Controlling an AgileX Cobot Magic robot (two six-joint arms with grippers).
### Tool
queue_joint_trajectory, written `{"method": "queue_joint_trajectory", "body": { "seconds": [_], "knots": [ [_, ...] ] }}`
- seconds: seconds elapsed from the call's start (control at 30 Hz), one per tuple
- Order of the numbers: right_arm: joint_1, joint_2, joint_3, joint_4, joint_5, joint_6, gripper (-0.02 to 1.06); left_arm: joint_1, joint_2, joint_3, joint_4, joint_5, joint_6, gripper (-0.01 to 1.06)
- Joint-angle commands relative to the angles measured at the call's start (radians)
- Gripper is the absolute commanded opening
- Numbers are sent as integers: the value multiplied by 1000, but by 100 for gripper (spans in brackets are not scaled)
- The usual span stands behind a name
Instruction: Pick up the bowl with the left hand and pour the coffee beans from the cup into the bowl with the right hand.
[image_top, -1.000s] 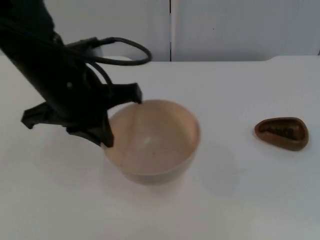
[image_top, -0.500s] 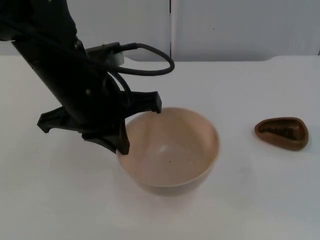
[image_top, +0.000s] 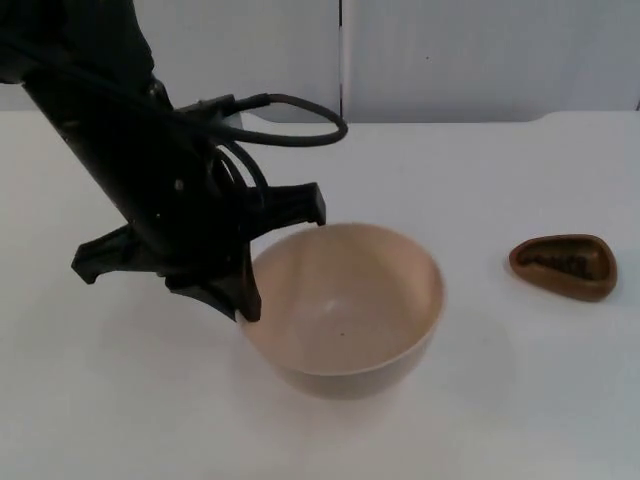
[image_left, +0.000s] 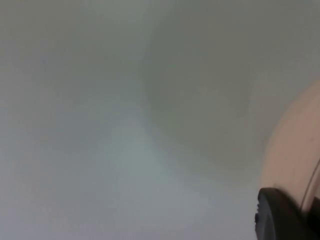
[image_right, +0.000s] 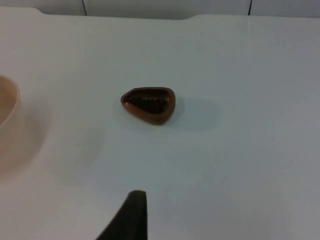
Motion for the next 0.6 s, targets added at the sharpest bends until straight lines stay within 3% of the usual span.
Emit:
{"method": "queue_joint_trajectory", "body": {
  "seconds": [0.0, 0.23, 0.57],
  "knots": [
    [-6, -3, 1, 2, -4, -10, 105, -4, -14, -6, 5, -3, -43, 0],
    [-6, -3, 1, 2, -4, -10, 105, -7, -14, -6, 157, -8, -218, 0],
    [-6, -3, 1, 4, -5, -9, 105, -12, -14, -23, 158, 1, -231, 0]
  ]
}}
